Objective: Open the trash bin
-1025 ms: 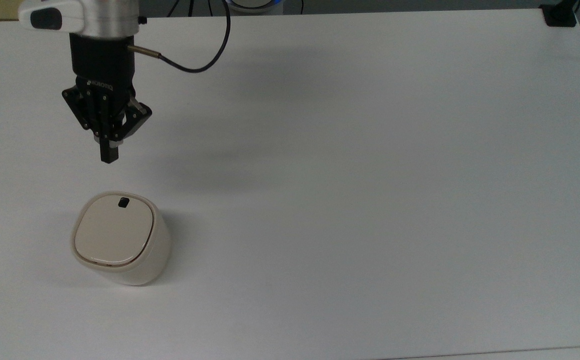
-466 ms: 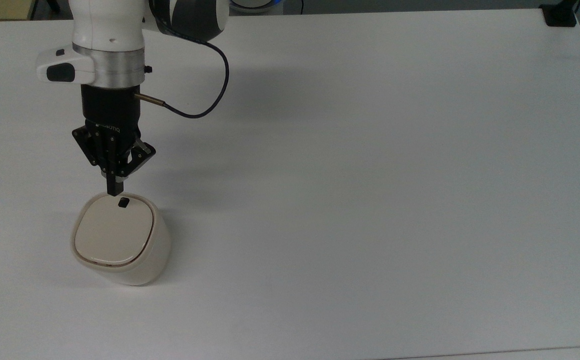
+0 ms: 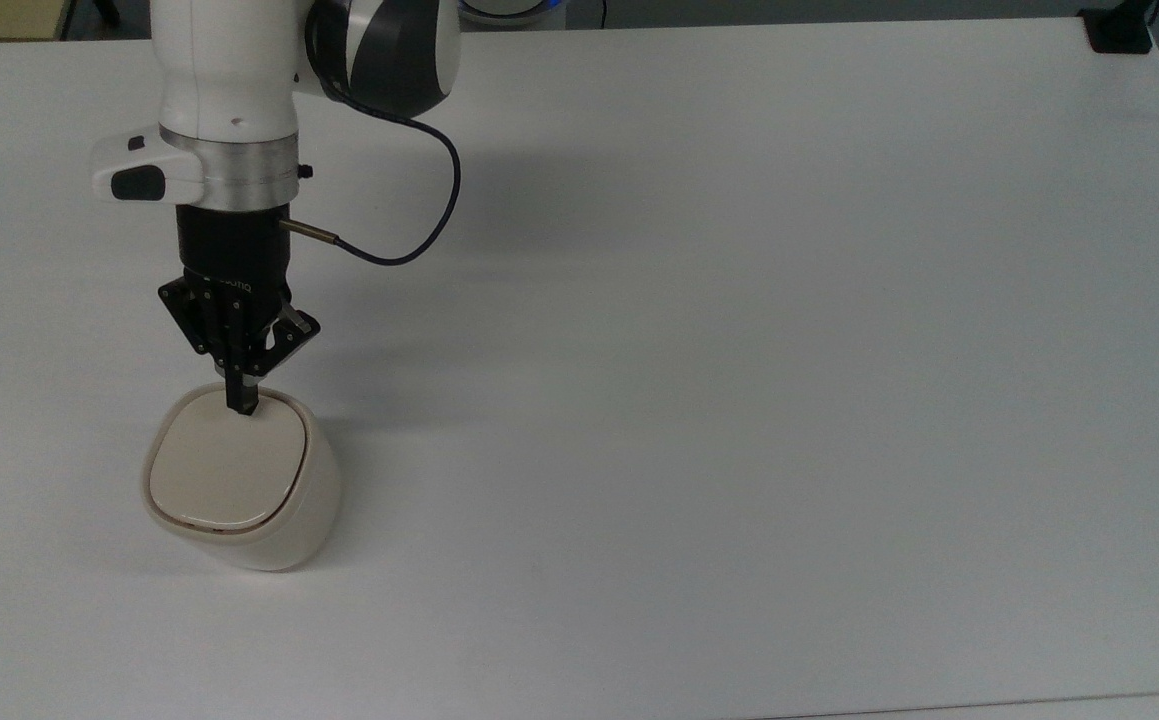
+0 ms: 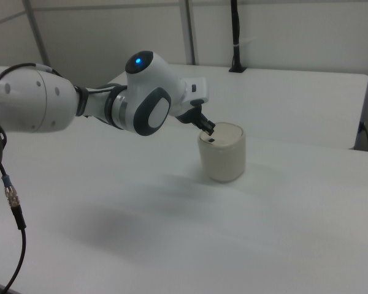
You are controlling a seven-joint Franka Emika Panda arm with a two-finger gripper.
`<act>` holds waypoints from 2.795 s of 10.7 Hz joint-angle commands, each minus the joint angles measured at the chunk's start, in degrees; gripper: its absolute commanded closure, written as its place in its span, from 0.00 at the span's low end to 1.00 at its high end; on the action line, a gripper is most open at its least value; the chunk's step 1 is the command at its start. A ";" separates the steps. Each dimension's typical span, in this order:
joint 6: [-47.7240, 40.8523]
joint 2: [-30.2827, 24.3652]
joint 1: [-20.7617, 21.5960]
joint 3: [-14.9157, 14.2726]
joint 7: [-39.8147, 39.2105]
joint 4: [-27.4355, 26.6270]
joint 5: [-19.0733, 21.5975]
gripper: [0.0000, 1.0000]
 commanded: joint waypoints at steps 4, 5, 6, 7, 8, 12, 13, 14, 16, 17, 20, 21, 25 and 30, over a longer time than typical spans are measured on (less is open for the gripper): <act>1.56 0.40 0.80 -0.82 0.35 -3.83 -3.29 1.00; 1.21 -0.47 0.62 -0.82 1.22 -3.40 -2.59 1.00; 1.12 -2.22 0.71 -0.82 3.84 -3.30 -2.41 1.00; 0.86 -3.81 0.80 -0.73 6.48 -2.96 -2.32 1.00; -1.23 -5.39 0.97 -0.73 9.38 -2.43 -2.32 1.00; -15.63 -13.29 1.50 0.58 14.67 -0.40 -1.36 0.97; -19.93 -15.84 1.50 1.98 15.03 -0.40 -0.48 0.96; -25.10 -18.13 1.50 2.69 15.03 -0.40 -0.13 0.96; -35.39 -22.26 1.68 5.67 14.94 -0.40 0.58 0.90; -40.05 -23.85 1.68 7.08 14.77 -0.40 0.58 0.88; -49.39 -27.02 1.15 10.33 13.01 -0.66 0.67 0.36; -51.50 -27.55 1.84 10.34 12.92 -0.93 0.75 0.17; -53.55 -26.59 4.93 9.99 5.83 -0.76 0.58 0.00; -53.37 -22.90 8.34 6.93 -6.85 0.91 -0.04 0.00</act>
